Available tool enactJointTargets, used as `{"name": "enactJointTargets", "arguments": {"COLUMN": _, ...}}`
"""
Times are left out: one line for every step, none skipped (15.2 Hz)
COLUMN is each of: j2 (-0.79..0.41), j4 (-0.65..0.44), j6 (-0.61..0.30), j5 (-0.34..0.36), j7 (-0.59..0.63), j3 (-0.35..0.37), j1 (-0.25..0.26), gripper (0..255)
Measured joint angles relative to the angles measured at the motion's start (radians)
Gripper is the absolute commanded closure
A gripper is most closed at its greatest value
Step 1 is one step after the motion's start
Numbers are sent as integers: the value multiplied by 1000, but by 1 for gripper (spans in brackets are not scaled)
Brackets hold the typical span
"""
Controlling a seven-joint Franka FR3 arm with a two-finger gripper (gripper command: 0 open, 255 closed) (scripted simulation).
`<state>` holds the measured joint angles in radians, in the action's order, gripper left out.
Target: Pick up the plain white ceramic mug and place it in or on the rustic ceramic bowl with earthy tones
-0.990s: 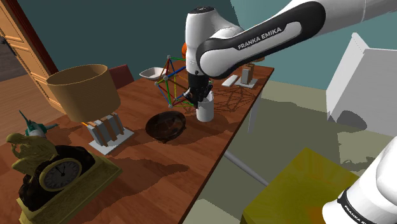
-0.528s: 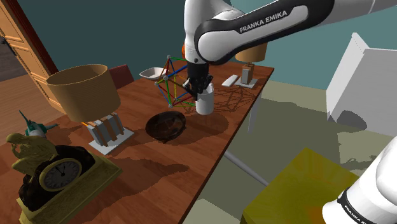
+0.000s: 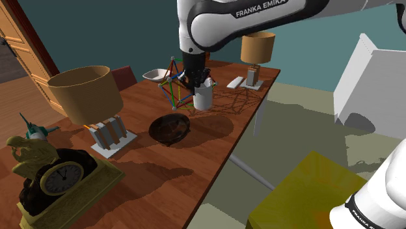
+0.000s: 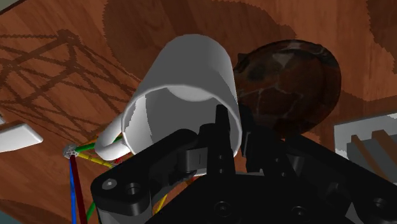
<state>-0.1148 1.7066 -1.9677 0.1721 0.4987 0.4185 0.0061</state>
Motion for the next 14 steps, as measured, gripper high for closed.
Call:
{"name": "enactJointTargets", "arguments": {"j2": -37, "j4": -48, "j6": 18, "j5": 18, "j7": 19, "j3": 6, "j1": 14, "gripper": 255}}
{"name": "enactJointTargets", "arguments": {"j2": -76, "j4": -110, "j6": 45, "j5": 35, "j7": 28, "j3": 8, "j1": 25, "gripper": 255}}
{"name": "enactJointTargets", "arguments": {"j2": -127, "j4": -186, "j6": 76, "j5": 57, "j7": 41, "j3": 10, "j1": 42, "gripper": 255}}
{"name": "enactJointTargets", "arguments": {"j2": -179, "j4": -262, "j6": 107, "j5": 81, "j7": 59, "j3": 13, "j1": 65, "gripper": 255}}
{"name": "enactJointTargets", "arguments": {"j2": -229, "j4": -339, "j6": 140, "j5": 101, "j7": 66, "j3": 13, "j1": 86, "gripper": 255}}
{"name": "enactJointTargets", "arguments": {"j2": -281, "j4": -422, "j6": 175, "j5": 122, "j7": 78, "j3": 12, "j1": 113, "gripper": 255}}
{"name": "enactJointTargets", "arguments": {"j2": -339, "j4": -513, "j6": 210, "j5": 142, "j7": 79, "j3": 8, "j1": 138, "gripper": 255}}
{"name": "enactJointTargets", "arguments": {"j2": -402, "j4": -619, "j6": 256, "j5": 164, "j7": 84, "j3": 3, "j1": 173, "gripper": 255}}
{"name": "enactJointTargets", "arguments": {"j2": -476, "j4": -751, "j6": 313, "j5": 186, "j7": 80, "j3": -5, "j1": 213, "gripper": 255}}
{"name": "enactJointTargets", "arguments": {"j2": -556, "j4": -891, "j6": 370, "j5": 206, "j7": 72, "j3": -17, "j1": 257, "gripper": 255}}
{"name": "enactJointTargets", "arguments": {"j2": -592, "j4": -949, "j6": 392, "j5": 214, "j7": 69, "j3": -23, "j1": 276, "gripper": 255}}
{"name": "enactJointTargets", "arguments": {"j2": -599, "j4": -951, "j6": 388, "j5": 216, "j7": 72, "j3": -25, "j1": 278, "gripper": 255}}
{"name": "enactJointTargets", "arguments": {"j2": -597, "j4": -931, "j6": 372, "j5": 216, "j7": 77, "j3": -24, "j1": 275, "gripper": 255}}
{"name": "enactJointTargets", "arguments": {"j2": -594, "j4": -911, "j6": 356, "j5": 215, "j7": 80, "j3": -23, "j1": 270, "gripper": 255}}
